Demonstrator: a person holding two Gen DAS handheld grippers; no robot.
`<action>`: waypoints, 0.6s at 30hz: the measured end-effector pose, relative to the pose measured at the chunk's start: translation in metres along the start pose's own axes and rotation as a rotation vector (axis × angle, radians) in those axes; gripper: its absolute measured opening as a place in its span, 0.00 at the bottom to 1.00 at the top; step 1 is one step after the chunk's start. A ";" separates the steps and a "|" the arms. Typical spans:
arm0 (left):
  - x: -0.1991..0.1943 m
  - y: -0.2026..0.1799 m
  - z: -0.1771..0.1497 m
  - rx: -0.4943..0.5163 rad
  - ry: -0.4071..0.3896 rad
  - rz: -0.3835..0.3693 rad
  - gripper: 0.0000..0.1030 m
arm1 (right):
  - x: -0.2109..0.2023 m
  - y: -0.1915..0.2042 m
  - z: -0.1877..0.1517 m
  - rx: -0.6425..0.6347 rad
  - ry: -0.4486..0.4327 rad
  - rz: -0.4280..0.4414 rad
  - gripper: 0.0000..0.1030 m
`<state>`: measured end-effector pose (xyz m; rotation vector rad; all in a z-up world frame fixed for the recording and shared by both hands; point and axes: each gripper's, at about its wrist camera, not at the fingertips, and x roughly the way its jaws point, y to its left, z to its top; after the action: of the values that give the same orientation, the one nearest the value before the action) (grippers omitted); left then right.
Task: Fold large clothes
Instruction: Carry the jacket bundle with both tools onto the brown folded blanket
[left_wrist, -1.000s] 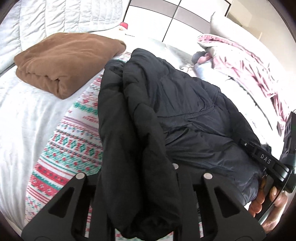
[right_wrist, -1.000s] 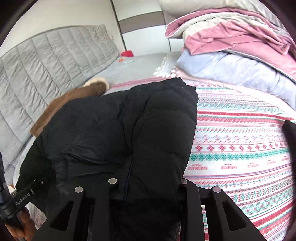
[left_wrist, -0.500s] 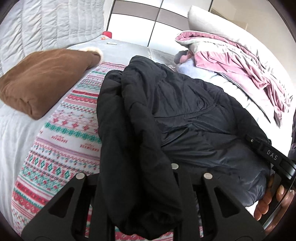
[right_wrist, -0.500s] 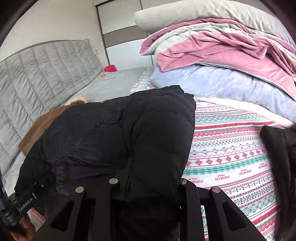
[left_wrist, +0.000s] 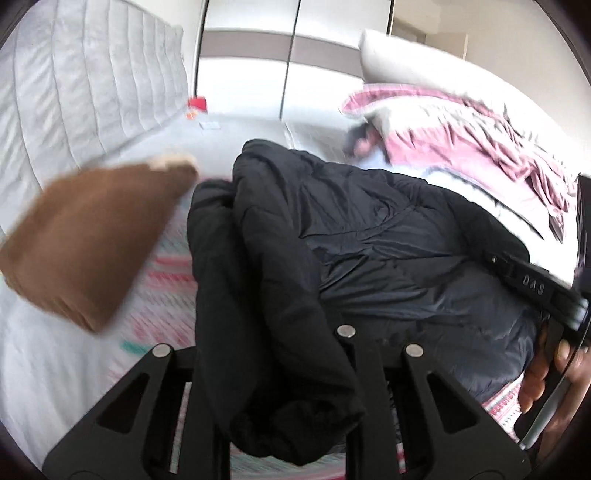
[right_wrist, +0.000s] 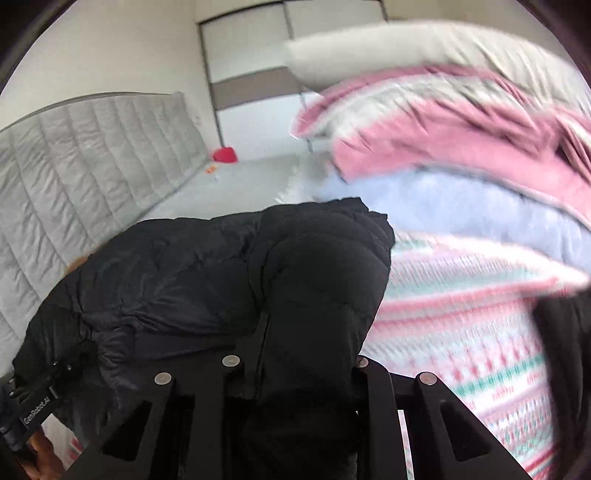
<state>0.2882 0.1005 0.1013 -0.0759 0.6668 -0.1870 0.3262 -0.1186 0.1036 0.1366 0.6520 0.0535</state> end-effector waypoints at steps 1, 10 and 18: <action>-0.004 0.011 0.011 0.000 -0.017 0.009 0.20 | 0.000 0.017 0.014 -0.019 -0.016 0.011 0.21; -0.075 0.153 0.156 -0.023 -0.267 0.128 0.21 | 0.007 0.183 0.140 -0.078 -0.225 0.202 0.20; -0.005 0.295 0.128 0.026 -0.098 0.378 0.26 | 0.122 0.312 0.103 -0.034 -0.084 0.339 0.20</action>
<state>0.4072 0.3920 0.1661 0.0660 0.5691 0.1705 0.4832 0.1906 0.1559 0.2147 0.5380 0.3825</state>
